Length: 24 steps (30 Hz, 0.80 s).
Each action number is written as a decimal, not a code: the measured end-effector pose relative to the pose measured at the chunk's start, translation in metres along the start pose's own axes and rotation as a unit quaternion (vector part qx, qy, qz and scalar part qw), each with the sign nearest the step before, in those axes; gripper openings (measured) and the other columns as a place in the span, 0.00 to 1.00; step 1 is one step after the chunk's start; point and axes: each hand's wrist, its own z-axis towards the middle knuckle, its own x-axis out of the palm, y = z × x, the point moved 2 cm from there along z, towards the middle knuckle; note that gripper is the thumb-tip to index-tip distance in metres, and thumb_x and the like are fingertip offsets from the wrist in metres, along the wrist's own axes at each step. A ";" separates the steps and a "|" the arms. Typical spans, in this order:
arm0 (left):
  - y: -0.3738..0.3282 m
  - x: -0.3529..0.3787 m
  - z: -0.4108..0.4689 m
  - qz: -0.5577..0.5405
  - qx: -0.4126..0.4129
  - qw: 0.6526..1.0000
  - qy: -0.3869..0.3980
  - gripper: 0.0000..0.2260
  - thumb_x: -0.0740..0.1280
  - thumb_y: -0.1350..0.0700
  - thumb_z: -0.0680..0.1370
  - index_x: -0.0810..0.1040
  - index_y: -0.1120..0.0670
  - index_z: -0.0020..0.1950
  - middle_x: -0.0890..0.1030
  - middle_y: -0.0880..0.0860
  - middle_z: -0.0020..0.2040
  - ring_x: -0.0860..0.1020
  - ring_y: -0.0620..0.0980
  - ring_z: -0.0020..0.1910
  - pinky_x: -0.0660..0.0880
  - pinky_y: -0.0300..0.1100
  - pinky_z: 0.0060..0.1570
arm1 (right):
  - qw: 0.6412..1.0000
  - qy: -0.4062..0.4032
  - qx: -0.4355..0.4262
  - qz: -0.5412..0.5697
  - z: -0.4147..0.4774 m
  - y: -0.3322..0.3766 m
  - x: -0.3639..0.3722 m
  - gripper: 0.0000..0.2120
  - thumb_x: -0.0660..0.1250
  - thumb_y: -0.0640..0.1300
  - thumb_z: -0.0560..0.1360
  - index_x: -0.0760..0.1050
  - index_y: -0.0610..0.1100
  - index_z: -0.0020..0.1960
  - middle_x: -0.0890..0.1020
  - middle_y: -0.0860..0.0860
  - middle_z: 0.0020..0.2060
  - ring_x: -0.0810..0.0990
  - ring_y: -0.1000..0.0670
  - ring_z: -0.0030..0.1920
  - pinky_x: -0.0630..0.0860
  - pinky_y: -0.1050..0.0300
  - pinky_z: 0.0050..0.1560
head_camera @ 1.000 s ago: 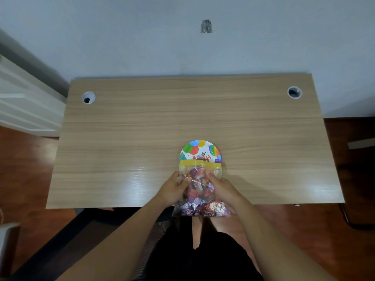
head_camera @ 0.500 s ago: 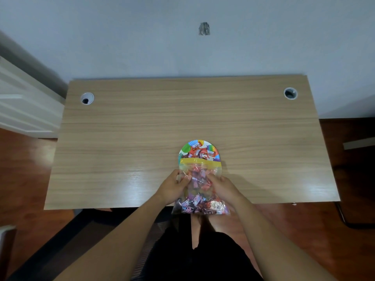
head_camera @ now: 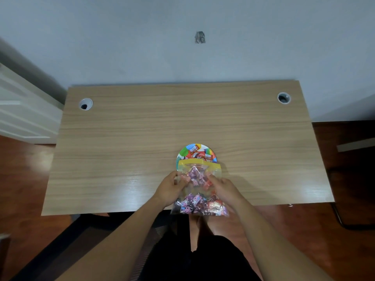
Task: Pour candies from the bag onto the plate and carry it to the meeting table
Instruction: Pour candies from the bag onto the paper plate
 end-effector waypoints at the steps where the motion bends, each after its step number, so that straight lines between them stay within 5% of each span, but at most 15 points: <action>1: -0.001 0.000 0.000 0.005 0.001 1.000 -0.001 0.15 0.71 0.46 0.83 0.79 0.52 0.66 0.89 0.56 0.55 0.87 0.44 0.34 0.79 0.37 0.32 | 1.000 0.001 0.003 0.002 0.000 0.000 0.000 0.25 0.64 0.65 0.83 0.88 0.46 0.55 0.91 0.47 0.50 0.86 0.51 0.52 0.75 0.57 0.48; 7: 0.001 -0.003 0.000 -0.010 -0.011 1.000 0.002 0.16 0.72 0.44 0.82 0.82 0.50 0.67 0.90 0.51 0.56 0.90 0.47 0.47 0.83 0.36 0.40 | 1.000 0.007 -0.006 0.021 0.003 -0.003 0.000 0.23 0.68 0.65 0.82 0.89 0.47 0.57 0.92 0.51 0.48 0.89 0.56 0.49 0.78 0.58 0.47; 17: 0.000 -0.004 -0.002 -0.019 -0.039 0.999 -0.002 0.16 0.69 0.43 0.84 0.87 0.54 0.58 0.91 0.51 0.47 0.87 0.44 0.36 0.80 0.37 0.36 | 1.000 0.007 -0.006 0.016 0.010 -0.010 0.003 0.31 0.69 0.71 0.77 0.86 0.46 0.64 0.90 0.50 0.55 0.86 0.51 0.57 0.78 0.50 0.61; 21: 0.005 -0.006 0.001 -0.023 -0.053 0.998 -0.002 0.17 0.67 0.43 0.85 0.90 0.54 0.54 0.91 0.57 0.48 0.86 0.53 0.41 0.82 0.46 0.44 | 1.000 0.012 -0.005 0.020 0.011 -0.012 0.002 0.34 0.70 0.73 0.74 0.87 0.47 0.64 0.91 0.50 0.53 0.88 0.49 0.57 0.80 0.46 0.67; 24: 0.007 -0.008 0.003 0.002 -0.048 0.999 -0.013 0.16 0.69 0.45 0.85 0.90 0.54 0.51 0.91 0.53 0.44 0.86 0.49 0.39 0.82 0.44 0.45 | 1.000 0.003 -0.002 0.014 0.013 -0.013 0.001 0.29 0.70 0.70 0.77 0.87 0.45 0.60 0.91 0.48 0.51 0.89 0.48 0.56 0.81 0.47 0.64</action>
